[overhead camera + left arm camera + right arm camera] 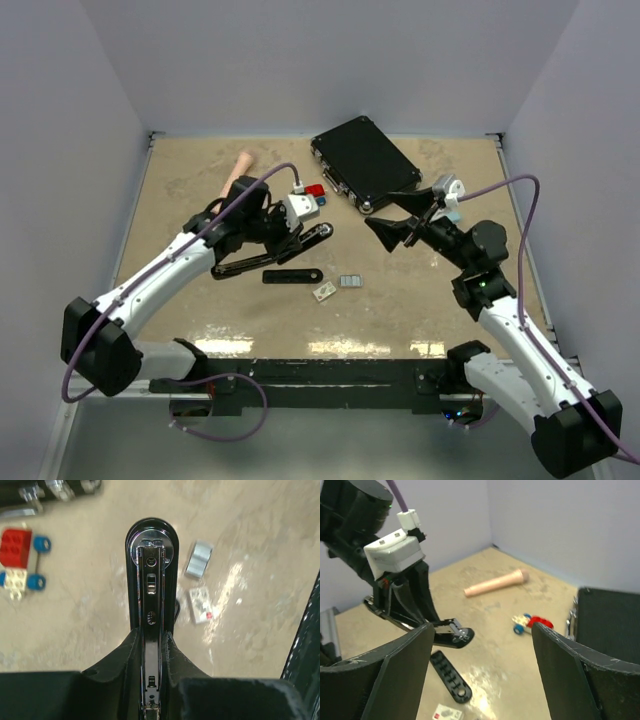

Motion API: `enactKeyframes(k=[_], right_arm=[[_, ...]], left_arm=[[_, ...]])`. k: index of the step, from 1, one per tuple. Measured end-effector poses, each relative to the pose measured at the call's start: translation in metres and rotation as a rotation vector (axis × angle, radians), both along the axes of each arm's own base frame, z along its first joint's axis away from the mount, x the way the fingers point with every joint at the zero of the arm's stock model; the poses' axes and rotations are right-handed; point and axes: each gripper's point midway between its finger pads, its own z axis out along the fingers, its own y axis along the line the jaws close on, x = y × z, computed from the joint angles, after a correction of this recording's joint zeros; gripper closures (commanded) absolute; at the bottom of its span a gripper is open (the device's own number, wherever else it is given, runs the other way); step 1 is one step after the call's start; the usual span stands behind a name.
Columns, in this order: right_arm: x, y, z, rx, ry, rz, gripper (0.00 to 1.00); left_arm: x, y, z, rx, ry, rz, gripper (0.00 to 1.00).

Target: Load the staples into the stapler

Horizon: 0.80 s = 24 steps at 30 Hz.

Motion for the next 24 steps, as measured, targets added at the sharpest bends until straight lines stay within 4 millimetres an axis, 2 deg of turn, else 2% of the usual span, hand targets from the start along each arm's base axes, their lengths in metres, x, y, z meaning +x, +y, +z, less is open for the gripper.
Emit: enactKeyframes(k=[6,8,13,17,24], right_arm=[[0.012,-0.012,-0.033,-0.073,0.103,-0.097,0.16],[0.012,-0.015,-0.038,-0.085,0.116,-0.114,0.16],[0.012,-0.017,-0.047,-0.101,0.131,-0.124,0.16],[0.013,-0.017,-0.056,-0.110,0.145,-0.127,0.16],[0.013,-0.018,-0.063,-0.116,0.158,-0.132,0.15]], left_arm=[[-0.005,0.034,-0.074,0.270,0.187,0.080,1.00],[-0.009,0.044,-0.088,0.335,0.225,0.103,1.00],[-0.013,0.057,-0.101,0.398,0.248,0.127,1.00],[-0.015,0.059,-0.111,0.426,0.265,0.121,1.00],[-0.029,0.065,-0.138,0.497,0.314,0.076,1.00]])
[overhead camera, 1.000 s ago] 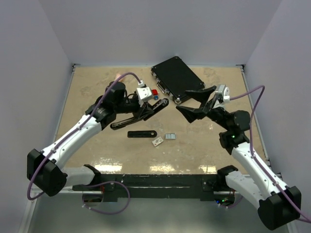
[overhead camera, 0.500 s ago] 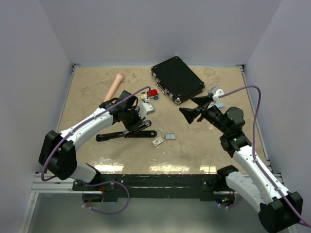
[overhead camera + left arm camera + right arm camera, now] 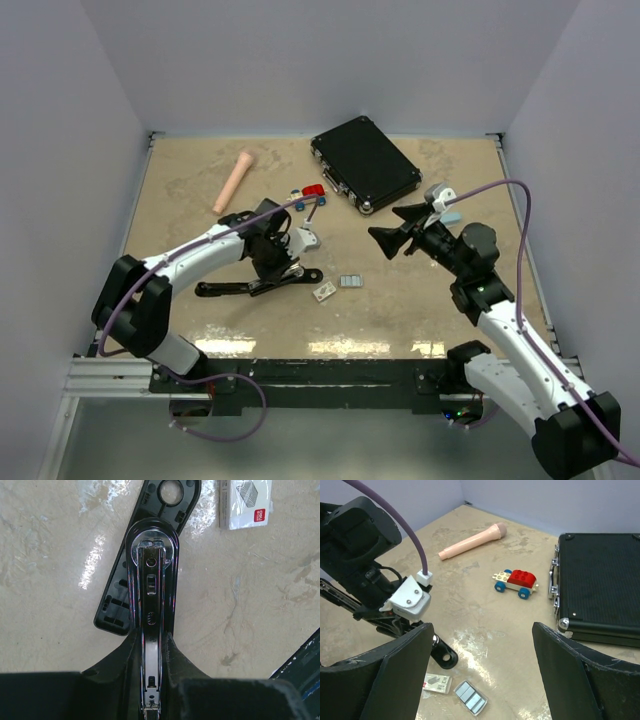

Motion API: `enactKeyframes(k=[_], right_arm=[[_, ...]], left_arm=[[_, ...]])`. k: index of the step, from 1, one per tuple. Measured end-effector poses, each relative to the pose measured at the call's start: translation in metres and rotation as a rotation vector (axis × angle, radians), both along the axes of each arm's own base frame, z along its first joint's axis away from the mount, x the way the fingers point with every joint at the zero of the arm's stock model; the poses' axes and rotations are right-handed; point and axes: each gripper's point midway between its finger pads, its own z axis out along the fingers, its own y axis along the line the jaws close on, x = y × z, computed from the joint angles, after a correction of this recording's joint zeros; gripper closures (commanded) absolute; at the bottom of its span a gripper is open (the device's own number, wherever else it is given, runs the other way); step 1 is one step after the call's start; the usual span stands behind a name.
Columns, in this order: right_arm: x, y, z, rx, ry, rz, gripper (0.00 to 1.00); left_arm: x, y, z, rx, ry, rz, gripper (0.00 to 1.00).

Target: Load the staples into the stapler

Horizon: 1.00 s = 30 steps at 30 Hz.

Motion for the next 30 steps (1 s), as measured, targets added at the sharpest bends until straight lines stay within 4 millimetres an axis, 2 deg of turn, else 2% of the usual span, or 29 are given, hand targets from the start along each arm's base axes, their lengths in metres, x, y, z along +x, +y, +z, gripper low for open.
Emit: enactKeyframes(k=[7,15,24,26,28,30], right_arm=[[0.001,0.000,-0.006,-0.005,0.016,0.000,0.15],[0.001,0.001,-0.013,-0.007,0.032,0.000,0.15],[0.005,0.002,-0.019,-0.009,0.051,0.000,0.14],[0.005,0.001,-0.019,-0.009,0.053,-0.005,0.11],[0.006,0.001,-0.021,-0.009,0.063,-0.012,0.02],[0.008,-0.001,-0.024,-0.009,0.081,-0.025,0.02]], left_arm=[[-0.006,-0.006,-0.003,-0.010,0.001,-0.098,1.00],[-0.034,-0.003,-0.019,0.012,0.065,-0.173,1.00],[-0.033,-0.015,-0.030,0.023,0.069,-0.224,1.00],[-0.029,-0.019,-0.031,0.022,0.059,-0.232,1.00],[-0.021,-0.022,-0.030,0.027,0.041,-0.232,1.00],[-0.013,-0.025,-0.031,0.033,0.017,-0.238,1.00]])
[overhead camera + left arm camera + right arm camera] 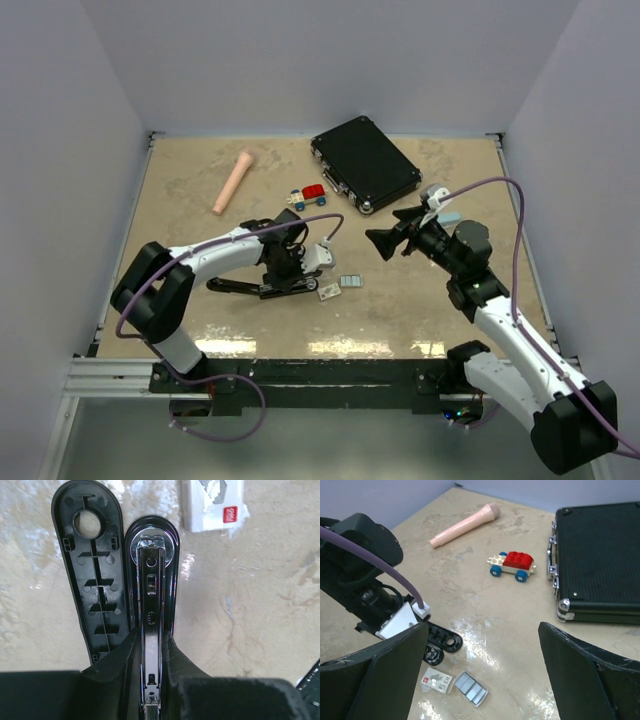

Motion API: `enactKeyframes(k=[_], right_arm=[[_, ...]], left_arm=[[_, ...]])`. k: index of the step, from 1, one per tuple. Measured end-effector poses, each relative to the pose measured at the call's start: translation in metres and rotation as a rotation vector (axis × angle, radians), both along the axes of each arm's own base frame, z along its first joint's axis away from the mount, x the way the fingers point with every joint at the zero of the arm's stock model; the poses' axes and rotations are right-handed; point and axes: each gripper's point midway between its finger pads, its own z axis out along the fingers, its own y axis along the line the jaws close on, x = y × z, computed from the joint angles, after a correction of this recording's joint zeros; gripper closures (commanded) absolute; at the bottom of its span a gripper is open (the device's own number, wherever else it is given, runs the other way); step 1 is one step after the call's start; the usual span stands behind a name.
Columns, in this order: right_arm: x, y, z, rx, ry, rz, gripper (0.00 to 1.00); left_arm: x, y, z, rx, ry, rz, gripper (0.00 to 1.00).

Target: Load the staples into the stapler

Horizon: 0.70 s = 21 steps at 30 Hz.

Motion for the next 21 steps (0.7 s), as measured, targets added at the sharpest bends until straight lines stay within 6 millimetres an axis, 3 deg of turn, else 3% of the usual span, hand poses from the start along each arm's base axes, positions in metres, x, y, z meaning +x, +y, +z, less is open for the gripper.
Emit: enactKeyframes(k=[9,17,21], right_arm=[[0.012,-0.013,-0.025,-0.008,0.158,-0.122,0.01],[0.039,-0.043,-0.023,0.016,0.279,-0.379,0.01],[0.049,-0.060,-0.035,-0.010,0.346,-0.507,0.01]], left_arm=[[0.013,-0.004,-0.001,0.014,-0.041,-0.046,0.92],[-0.001,-0.014,-0.003,-0.003,-0.030,-0.131,0.90],[-0.005,-0.016,-0.004,-0.008,-0.029,-0.147,0.79]])
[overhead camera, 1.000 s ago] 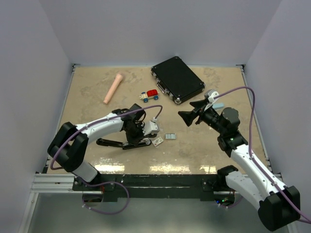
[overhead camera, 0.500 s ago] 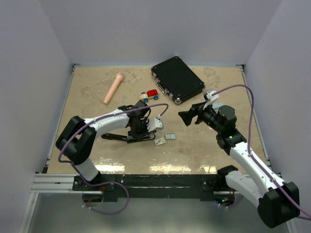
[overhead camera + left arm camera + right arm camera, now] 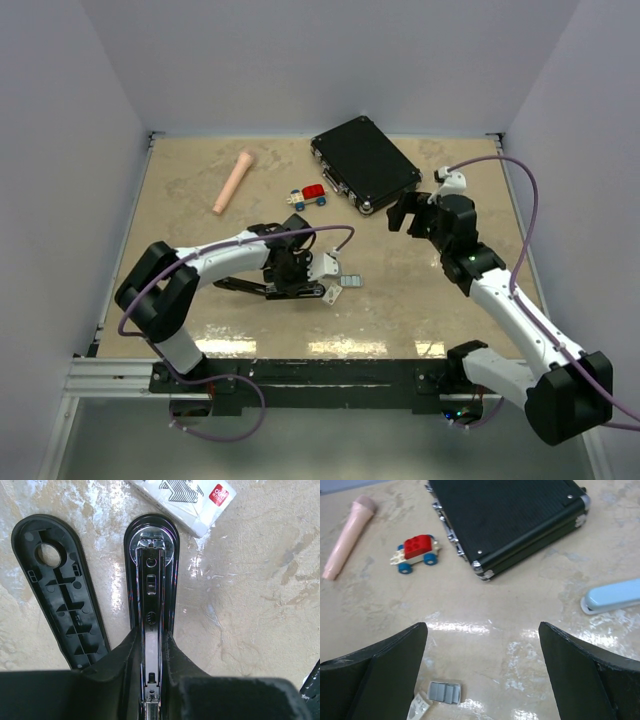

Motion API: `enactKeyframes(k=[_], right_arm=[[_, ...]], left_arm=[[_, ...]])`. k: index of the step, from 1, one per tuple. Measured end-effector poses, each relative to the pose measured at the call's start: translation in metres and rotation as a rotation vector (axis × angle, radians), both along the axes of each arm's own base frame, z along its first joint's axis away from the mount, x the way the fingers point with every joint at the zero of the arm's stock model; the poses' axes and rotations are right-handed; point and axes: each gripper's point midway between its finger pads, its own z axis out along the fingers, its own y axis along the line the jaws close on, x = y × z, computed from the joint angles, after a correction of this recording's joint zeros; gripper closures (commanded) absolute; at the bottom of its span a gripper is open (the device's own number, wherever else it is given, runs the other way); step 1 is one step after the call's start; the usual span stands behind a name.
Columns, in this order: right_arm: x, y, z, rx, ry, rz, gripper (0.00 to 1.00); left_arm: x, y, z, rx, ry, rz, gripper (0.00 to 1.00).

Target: Load the staples into the stapler

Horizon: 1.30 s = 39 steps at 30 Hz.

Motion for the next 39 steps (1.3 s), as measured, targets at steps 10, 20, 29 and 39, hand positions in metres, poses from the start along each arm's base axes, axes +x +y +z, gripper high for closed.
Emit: enactKeyframes(k=[10,20,29,39], right_arm=[[0.019,-0.049,-0.023,-0.173,0.140,-0.280,0.01],[0.054,-0.085,-0.065,-0.366,0.323,-0.503,0.02],[0.081,-0.101,-0.116,-0.337,0.466,-0.720,0.19],[0.077,-0.121,-0.165,-0.325,0.595,-0.889,0.42]], left_arm=[[0.000,0.002,0.013,-0.015,-0.041,-0.015,0.30],[0.015,-0.005,0.091,-0.246,-0.293,0.109,0.06],[0.020,0.006,0.139,-0.637,-0.566,0.376,0.06],[0.032,0.010,0.156,-0.713,-0.659,0.448,0.06]])
